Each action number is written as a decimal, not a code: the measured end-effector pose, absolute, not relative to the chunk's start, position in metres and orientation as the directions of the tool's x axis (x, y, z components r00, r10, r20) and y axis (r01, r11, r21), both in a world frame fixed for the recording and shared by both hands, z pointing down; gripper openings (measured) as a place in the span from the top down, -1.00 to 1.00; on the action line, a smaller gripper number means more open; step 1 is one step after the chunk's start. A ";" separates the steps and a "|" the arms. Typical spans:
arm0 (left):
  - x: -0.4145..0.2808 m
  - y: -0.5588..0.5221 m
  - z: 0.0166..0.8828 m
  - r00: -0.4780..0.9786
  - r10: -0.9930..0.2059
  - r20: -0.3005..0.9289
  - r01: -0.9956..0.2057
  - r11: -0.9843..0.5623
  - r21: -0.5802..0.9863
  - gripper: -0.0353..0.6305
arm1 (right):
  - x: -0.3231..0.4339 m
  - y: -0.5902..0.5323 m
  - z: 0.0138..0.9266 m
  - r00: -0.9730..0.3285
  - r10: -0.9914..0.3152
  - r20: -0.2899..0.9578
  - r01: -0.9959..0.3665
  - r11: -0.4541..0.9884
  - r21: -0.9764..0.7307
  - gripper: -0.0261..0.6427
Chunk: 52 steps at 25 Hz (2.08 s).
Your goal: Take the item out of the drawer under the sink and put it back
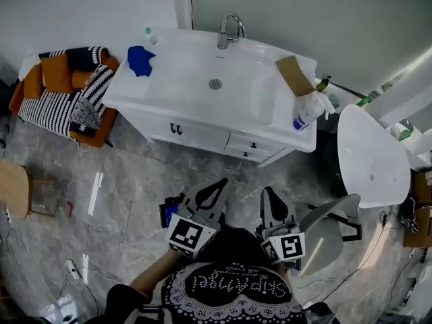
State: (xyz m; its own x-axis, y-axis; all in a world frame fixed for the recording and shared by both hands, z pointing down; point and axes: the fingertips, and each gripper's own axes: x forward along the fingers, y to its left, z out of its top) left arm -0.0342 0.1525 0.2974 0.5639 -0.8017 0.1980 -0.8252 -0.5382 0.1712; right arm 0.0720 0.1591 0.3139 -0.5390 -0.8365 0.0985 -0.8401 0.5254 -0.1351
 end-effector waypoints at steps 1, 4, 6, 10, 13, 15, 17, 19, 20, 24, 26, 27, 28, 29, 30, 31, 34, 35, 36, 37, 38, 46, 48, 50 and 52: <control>-0.032 0.151 0.293 0.560 -0.807 0.186 -0.828 -0.534 0.173 0.88 | 0.074 0.157 0.315 -0.546 -0.832 0.100 -0.836 0.532 -0.133 0.86; -0.031 0.148 0.290 0.531 -0.830 0.172 -0.844 -0.501 0.190 0.88 | 0.076 0.153 0.318 -0.559 -0.822 0.109 -0.827 0.543 -0.146 0.86; -0.034 0.151 0.294 0.520 -0.833 0.190 -0.851 -0.486 0.198 0.88 | 0.075 0.154 0.318 -0.566 -0.818 0.106 -0.822 0.549 -0.154 0.86; -0.032 0.148 0.303 0.529 -0.820 0.220 -0.847 -0.495 0.192 0.88 | 0.078 0.155 0.320 -0.557 -0.823 0.113 -0.829 0.542 -0.135 0.86; -0.022 0.147 0.306 0.557 -0.797 0.232 -0.830 -0.522 0.198 0.88 | 0.084 0.158 0.323 -0.540 -0.828 0.147 -0.840 0.541 -0.042 0.86; -0.016 0.147 0.306 0.568 -0.792 0.222 -0.822 -0.532 0.203 0.88 | 0.086 0.161 0.321 -0.527 -0.835 0.161 -0.847 0.531 -0.018 0.86; -0.014 0.145 0.306 0.568 -0.795 0.213 -0.823 -0.537 0.186 0.88 | 0.089 0.163 0.322 -0.510 -0.842 0.176 -0.857 0.515 -0.020 0.86; -0.012 0.142 0.305 0.569 -0.793 0.218 -0.822 -0.546 0.162 0.88 | 0.093 0.164 0.326 -0.496 -0.847 0.191 -0.865 0.500 -0.025 0.86; -0.011 0.140 0.304 0.575 -0.788 0.221 -0.818 -0.554 0.154 0.88 | 0.095 0.164 0.327 -0.491 -0.849 0.196 -0.868 0.495 -0.027 0.86; -0.011 0.133 0.304 0.589 -0.779 0.213 -0.808 -0.573 0.139 0.88 | 0.095 0.163 0.332 -0.486 -0.848 0.213 -0.870 0.492 -0.025 0.86; -0.011 0.130 0.306 0.591 -0.778 0.214 -0.807 -0.575 0.139 0.88 | 0.093 0.163 0.334 -0.487 -0.844 0.224 -0.867 0.498 -0.008 0.86; -0.011 0.129 0.306 0.590 -0.779 0.212 -0.807 -0.573 0.143 0.88 | 0.092 0.162 0.336 -0.488 -0.841 0.232 -0.865 0.503 0.002 0.86; -0.011 0.127 0.306 0.589 -0.781 0.209 -0.808 -0.569 0.151 0.88 | 0.090 0.161 0.338 -0.492 -0.837 0.240 -0.861 0.508 0.009 0.86; -0.012 0.126 0.306 0.587 -0.783 0.206 -0.809 -0.565 0.160 0.88 | 0.088 0.159 0.341 -0.497 -0.832 0.246 -0.857 0.515 0.010 0.86; -0.013 0.124 0.307 0.586 -0.784 0.204 -0.810 -0.561 0.171 0.88 | 0.085 0.157 0.343 -0.504 -0.826 0.251 -0.853 0.522 0.006 0.86; -0.015 0.123 0.308 0.587 -0.783 0.204 -0.809 -0.559 0.182 0.88 | 0.081 0.155 0.344 -0.511 -0.821 0.253 -0.849 0.528 0.000 0.86; -0.020 0.120 0.313 0.591 -0.777 0.216 -0.805 -0.553 0.214 0.88 | 0.071 0.146 0.346 -0.522 -0.813 0.256 -0.843 0.537 -0.013 0.86; -0.023 0.118 0.315 0.592 -0.774 0.225 -0.805 -0.551 0.221 0.88 | 0.068 0.142 0.346 -0.523 -0.813 0.256 -0.843 0.537 -0.015 0.86; -0.025 0.117 0.318 0.594 -0.768 0.239 -0.804 -0.550 0.226 0.88 | 0.065 0.137 0.344 -0.523 -0.813 0.256 -0.844 0.537 -0.016 0.86; -0.028 0.115 0.320 0.595 -0.761 0.257 -0.803 -0.550 0.231 0.88 | 0.063 0.132 0.343 -0.521 -0.814 0.256 -0.845 0.535 -0.016 0.86; -0.032 0.112 0.322 0.594 -0.758 0.269 -0.804 -0.546 0.237 0.88 | 0.061 0.127 0.342 -0.518 -0.816 0.256 -0.846 0.532 -0.015 0.86; -0.061 0.070 0.314 0.573 -0.767 0.289 -0.819 -0.525 0.231 0.88 | 0.055 0.095 0.333 -0.462 -0.843 0.274 -0.880 0.475 -0.024 0.86; -0.066 0.059 0.315 0.572 -0.767 0.292 -0.820 -0.521 0.238 0.88 | 0.058 0.089 0.337 -0.441 -0.847 0.296 -0.889 0.457 -0.018 0.86; -0.070 0.050 0.316 0.578 -0.763 0.288 -0.815 -0.522 0.253 0.88 | 0.062 0.085 0.340 -0.416 -0.855 0.309 -0.901 0.434 -0.011 0.86; -0.072 0.043 0.314 0.586 -0.763 0.273 -0.808 -0.526 0.265 0.88 | 0.066 0.082 0.344 -0.393 -0.862 0.321 -0.910 0.414 -0.005 0.86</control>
